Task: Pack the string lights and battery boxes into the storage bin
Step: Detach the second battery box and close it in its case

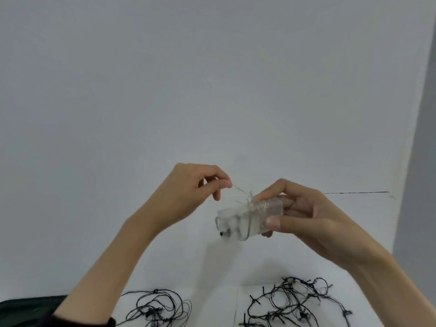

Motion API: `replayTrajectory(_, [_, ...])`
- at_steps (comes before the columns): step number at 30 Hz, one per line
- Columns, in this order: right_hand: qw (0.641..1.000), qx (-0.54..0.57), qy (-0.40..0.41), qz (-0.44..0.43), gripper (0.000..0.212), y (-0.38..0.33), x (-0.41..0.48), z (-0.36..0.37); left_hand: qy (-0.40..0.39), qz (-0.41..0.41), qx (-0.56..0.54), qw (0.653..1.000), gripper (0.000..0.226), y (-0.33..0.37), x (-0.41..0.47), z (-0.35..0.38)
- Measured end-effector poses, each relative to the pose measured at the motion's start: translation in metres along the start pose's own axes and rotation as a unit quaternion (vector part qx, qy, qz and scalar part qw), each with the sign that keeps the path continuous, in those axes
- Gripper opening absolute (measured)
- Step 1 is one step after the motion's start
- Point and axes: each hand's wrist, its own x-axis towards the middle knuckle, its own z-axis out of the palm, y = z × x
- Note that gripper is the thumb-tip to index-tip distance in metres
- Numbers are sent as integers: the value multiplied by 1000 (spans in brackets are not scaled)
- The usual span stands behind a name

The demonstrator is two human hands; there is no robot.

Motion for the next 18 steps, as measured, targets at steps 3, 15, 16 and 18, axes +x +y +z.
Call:
replayTrajectory(3, [987, 156, 42, -25, 40, 11, 5, 3, -11, -54, -119, 991, 16, -10, -7, 21])
replayTrajectory(15, [936, 46, 345, -47, 18, 32, 17, 4, -40, -130, -129, 982, 18, 8, -37, 52])
replayTrajectory(16, [933, 7, 357, -50, 17, 34, 18, 3, -58, -125, -87, 987, 21, 12, -38, 52])
replayTrajectory(18, [921, -69, 379, -59, 19, 38, 19, 2, -101, -114, 18, 988, 26, 20, -40, 52])
